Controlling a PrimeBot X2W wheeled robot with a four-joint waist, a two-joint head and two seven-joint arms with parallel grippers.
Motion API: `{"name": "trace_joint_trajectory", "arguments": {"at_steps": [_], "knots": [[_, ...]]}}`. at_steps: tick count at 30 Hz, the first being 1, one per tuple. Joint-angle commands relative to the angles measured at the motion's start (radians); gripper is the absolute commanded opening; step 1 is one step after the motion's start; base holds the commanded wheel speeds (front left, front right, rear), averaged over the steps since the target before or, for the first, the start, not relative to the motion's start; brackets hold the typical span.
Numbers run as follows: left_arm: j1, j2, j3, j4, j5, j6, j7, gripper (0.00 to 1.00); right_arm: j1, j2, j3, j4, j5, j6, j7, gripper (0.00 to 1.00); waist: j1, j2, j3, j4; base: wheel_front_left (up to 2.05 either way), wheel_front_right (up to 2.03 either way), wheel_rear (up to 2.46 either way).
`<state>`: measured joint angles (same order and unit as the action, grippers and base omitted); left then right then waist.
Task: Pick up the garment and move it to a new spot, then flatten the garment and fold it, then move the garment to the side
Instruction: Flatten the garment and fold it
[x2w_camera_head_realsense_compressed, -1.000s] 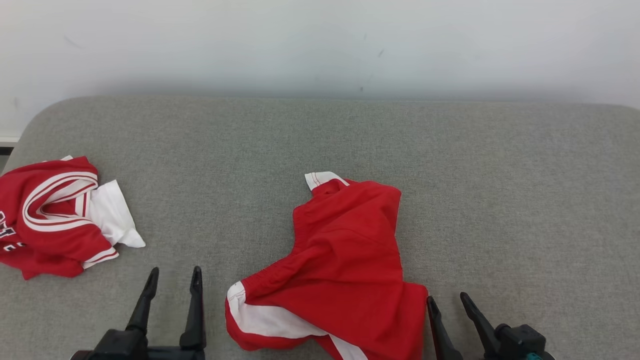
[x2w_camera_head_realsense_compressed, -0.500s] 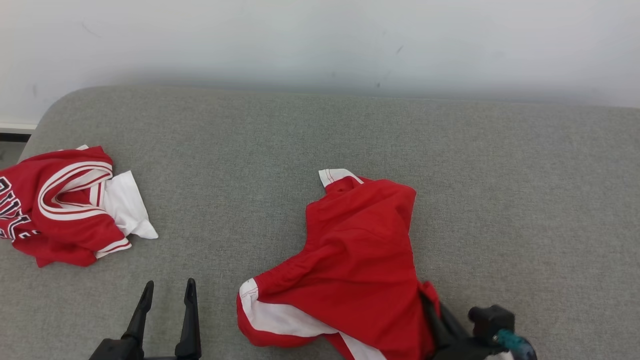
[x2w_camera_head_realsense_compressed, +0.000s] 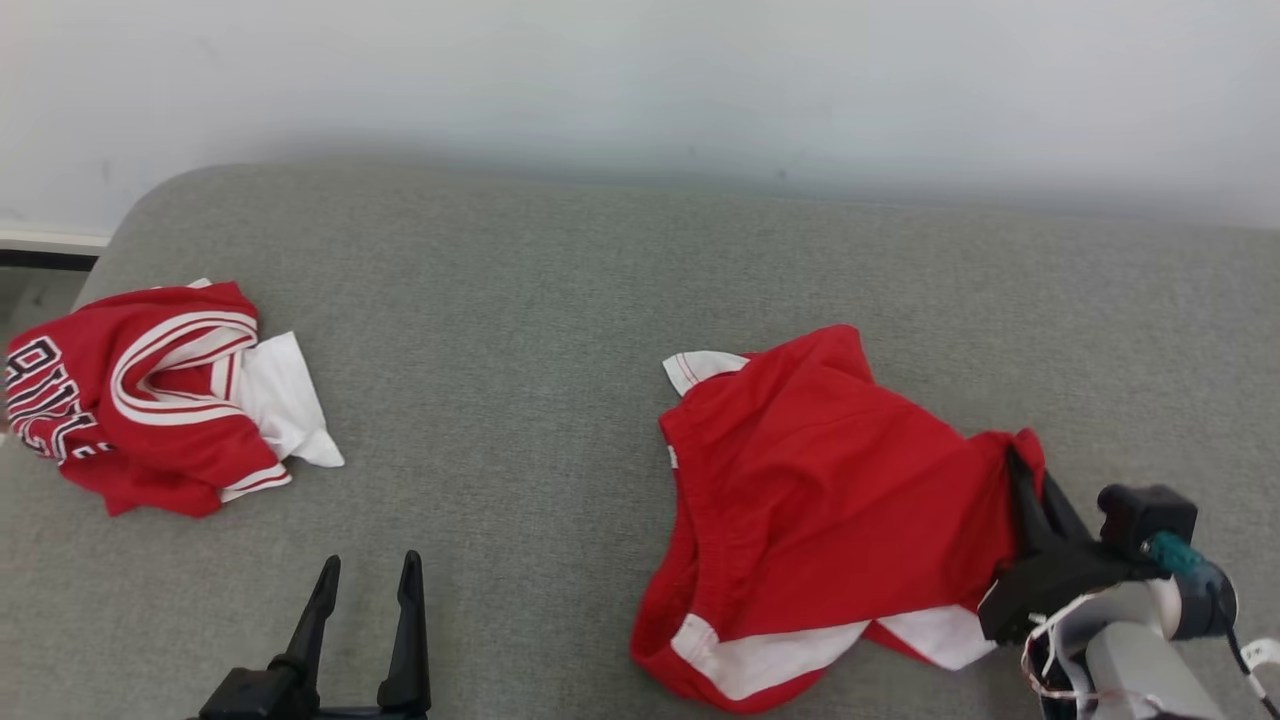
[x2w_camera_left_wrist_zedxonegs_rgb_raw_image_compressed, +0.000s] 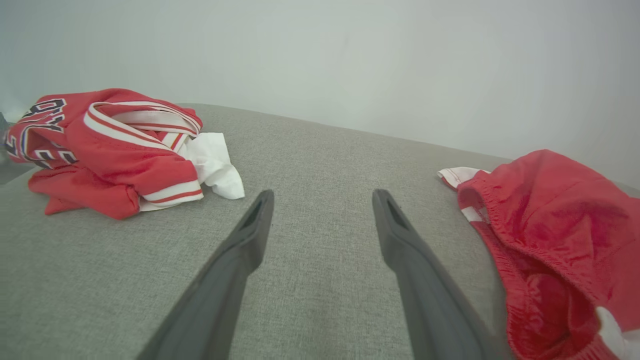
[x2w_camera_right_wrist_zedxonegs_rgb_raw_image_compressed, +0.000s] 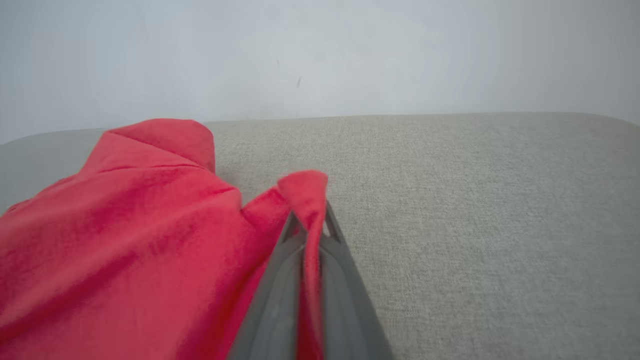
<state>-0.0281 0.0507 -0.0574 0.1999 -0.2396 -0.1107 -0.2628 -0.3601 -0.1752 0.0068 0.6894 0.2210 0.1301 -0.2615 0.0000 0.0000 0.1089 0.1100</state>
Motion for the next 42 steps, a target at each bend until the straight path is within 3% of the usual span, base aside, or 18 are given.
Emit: {"name": "trace_joint_trajectory", "arguments": {"at_steps": [1, 4, 5, 6, 7, 14, 29, 35, 42], "knots": [[-0.014, -0.001, -0.002, 0.0, -0.006, 0.004, -0.004, 1.0, -0.02, -0.005, -0.007, 0.012, -0.009, 0.001, -0.003, 0.0, 0.0, 0.0, -0.002, 0.013, 0.0, 0.0, 0.0], [-0.015, -0.001, -0.017, 0.0, -0.015, 0.012, -0.004, 1.0, -0.063, -0.008, -0.01, 0.058, -0.021, 0.001, -0.003, 0.0, 0.0, 0.0, -0.002, 0.023, 0.0, 0.0, 0.0], [-0.015, -0.001, -0.019, 0.001, -0.017, 0.013, -0.004, 1.0, -0.074, -0.008, -0.009, 0.063, -0.028, 0.001, -0.003, 0.26, 0.0, 0.0, -0.003, 0.024, 0.0, 0.0, 0.0], [-0.015, -0.001, -0.023, 0.002, -0.021, 0.013, -0.004, 1.0, -0.083, -0.007, -0.01, 0.072, -0.032, 0.001, -0.003, 0.96, 0.0, 0.0, -0.003, 0.024, 0.0, 0.0, 0.0], [-0.013, -0.001, -0.028, 0.002, -0.022, 0.014, -0.004, 1.0, -0.087, -0.006, -0.012, 0.087, -0.038, 0.001, -0.003, 1.0, 0.0, 0.0, -0.005, 0.024, 0.0, 0.0, 0.0], [-0.004, -0.001, -0.045, 0.004, -0.023, 0.018, -0.004, 1.0, -0.059, -0.004, -0.076, 0.042, -0.086, 0.001, -0.003, 1.0, 0.0, 0.0, -0.02, -0.005, 0.0, 0.0, 0.0], [-0.018, 0.0, -0.139, -0.019, 0.023, -0.012, -0.004, 1.0, 0.317, 0.088, -0.054, -0.5, -0.029, 0.001, -0.003, 1.0, 0.0, 0.0, -0.028, -0.096, 0.0, 0.0, 0.0], [-0.018, 0.0, -0.239, -0.009, 0.045, -0.018, -0.004, 1.0, 0.42, 0.115, -0.039, -0.538, -0.021, 0.001, -0.003, 1.0, 0.0, 0.0, -0.024, -0.12, 0.0, 0.0, 0.0], [-0.028, 0.001, -0.318, 0.061, 0.053, -0.02, -0.004, 1.0, 0.431, 0.123, -0.034, -0.525, -0.032, 0.001, -0.003, 1.0, 0.0, 0.0, -0.013, -0.146, 0.0, 0.0, 0.0]]}}
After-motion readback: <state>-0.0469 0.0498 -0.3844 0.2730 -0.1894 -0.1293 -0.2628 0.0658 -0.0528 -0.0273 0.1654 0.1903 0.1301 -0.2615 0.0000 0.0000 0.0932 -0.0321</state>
